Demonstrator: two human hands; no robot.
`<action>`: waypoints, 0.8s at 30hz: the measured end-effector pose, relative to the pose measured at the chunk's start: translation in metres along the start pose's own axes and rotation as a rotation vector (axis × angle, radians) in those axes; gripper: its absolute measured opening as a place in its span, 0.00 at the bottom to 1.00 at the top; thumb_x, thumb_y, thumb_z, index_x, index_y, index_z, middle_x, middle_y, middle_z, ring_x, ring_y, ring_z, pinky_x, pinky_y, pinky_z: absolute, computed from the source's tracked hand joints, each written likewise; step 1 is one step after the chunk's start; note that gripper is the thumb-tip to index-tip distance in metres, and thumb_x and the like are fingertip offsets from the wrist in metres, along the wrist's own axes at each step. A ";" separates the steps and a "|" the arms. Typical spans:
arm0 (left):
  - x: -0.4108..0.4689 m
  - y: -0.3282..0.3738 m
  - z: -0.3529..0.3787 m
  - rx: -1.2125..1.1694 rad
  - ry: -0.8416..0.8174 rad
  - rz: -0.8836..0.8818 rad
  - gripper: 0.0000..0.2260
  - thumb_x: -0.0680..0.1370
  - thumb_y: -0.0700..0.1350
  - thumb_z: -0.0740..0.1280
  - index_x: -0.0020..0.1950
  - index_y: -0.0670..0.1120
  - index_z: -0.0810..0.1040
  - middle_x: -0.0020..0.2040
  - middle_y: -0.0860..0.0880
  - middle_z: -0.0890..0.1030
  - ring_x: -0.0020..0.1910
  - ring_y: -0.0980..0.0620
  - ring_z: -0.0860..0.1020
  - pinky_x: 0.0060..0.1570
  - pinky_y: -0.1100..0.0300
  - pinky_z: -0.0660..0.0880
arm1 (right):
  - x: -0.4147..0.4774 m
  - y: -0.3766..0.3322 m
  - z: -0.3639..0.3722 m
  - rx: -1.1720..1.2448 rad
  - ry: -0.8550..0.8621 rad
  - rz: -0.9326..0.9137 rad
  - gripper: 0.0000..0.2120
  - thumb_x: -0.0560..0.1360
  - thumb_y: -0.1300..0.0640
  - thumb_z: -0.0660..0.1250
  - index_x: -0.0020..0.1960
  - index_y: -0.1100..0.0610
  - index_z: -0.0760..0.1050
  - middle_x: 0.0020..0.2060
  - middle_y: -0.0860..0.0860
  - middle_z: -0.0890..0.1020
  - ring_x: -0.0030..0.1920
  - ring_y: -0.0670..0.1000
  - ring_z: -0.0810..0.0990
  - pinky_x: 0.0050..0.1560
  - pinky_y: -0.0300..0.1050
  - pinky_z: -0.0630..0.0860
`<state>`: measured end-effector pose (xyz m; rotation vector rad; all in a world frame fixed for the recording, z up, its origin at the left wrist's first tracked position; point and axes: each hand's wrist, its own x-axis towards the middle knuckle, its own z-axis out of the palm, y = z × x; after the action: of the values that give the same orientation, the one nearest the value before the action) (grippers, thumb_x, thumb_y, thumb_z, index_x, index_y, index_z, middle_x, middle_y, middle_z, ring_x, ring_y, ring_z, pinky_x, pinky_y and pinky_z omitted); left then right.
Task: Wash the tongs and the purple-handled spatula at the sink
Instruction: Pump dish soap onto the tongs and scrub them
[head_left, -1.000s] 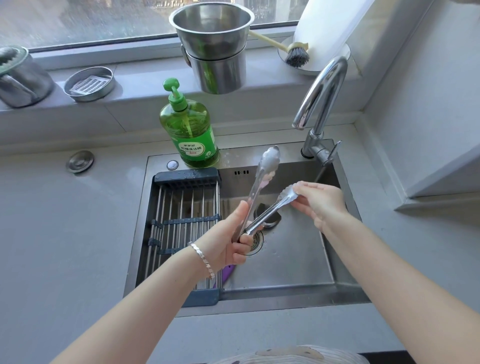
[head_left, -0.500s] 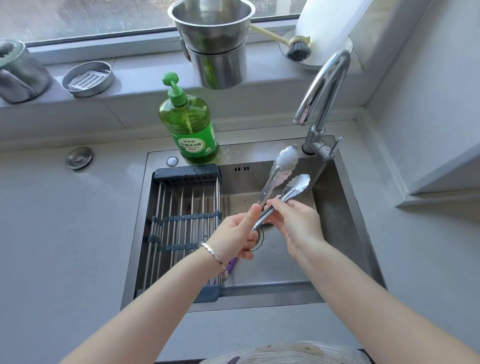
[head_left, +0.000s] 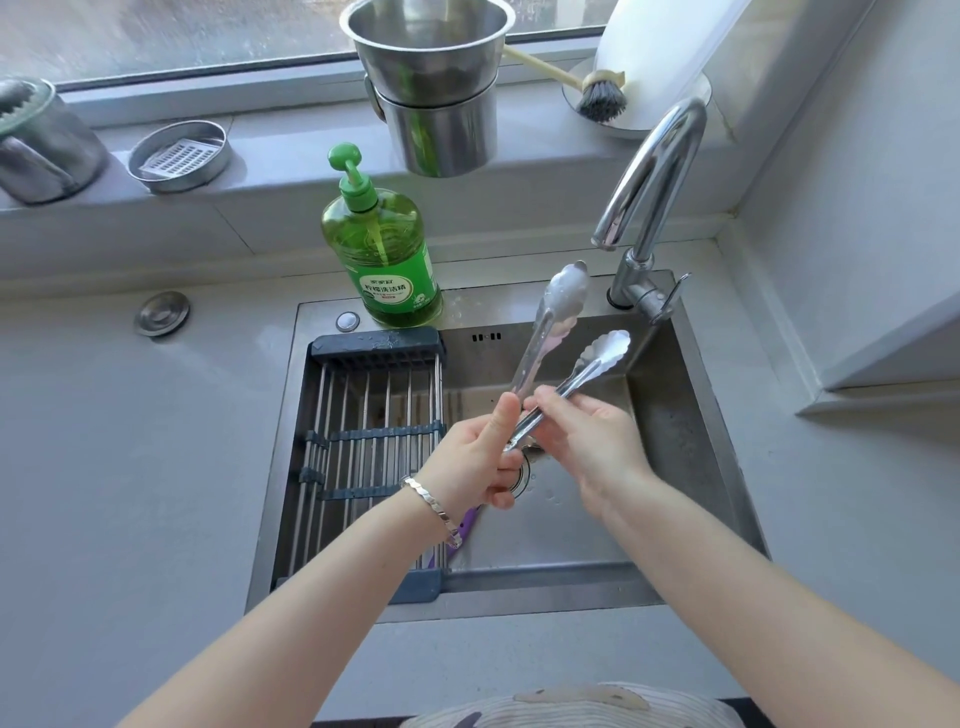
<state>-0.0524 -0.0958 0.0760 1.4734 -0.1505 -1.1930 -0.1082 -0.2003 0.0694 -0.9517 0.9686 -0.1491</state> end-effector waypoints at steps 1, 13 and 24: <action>0.000 0.001 0.001 -0.002 -0.003 0.005 0.26 0.65 0.64 0.56 0.52 0.47 0.75 0.29 0.50 0.57 0.20 0.60 0.59 0.21 0.69 0.62 | -0.003 0.006 0.002 -0.035 -0.045 0.009 0.04 0.73 0.63 0.69 0.47 0.62 0.80 0.42 0.56 0.83 0.38 0.51 0.81 0.52 0.45 0.80; -0.001 0.000 -0.009 0.094 0.034 -0.069 0.31 0.62 0.67 0.57 0.54 0.45 0.68 0.28 0.51 0.58 0.21 0.58 0.57 0.21 0.69 0.61 | 0.016 0.007 -0.044 -1.217 0.101 -1.141 0.16 0.75 0.48 0.59 0.52 0.55 0.81 0.63 0.58 0.74 0.67 0.54 0.66 0.69 0.50 0.61; -0.004 0.003 -0.008 0.030 0.024 -0.084 0.25 0.65 0.67 0.55 0.39 0.45 0.73 0.27 0.51 0.57 0.21 0.58 0.57 0.23 0.68 0.59 | 0.013 0.022 -0.039 -1.333 -0.416 -1.505 0.19 0.80 0.55 0.54 0.56 0.66 0.79 0.57 0.59 0.81 0.59 0.58 0.79 0.63 0.53 0.73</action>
<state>-0.0473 -0.0888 0.0793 1.5325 -0.0912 -1.2445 -0.1366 -0.2176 0.0364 -2.6706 -0.3935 -0.5535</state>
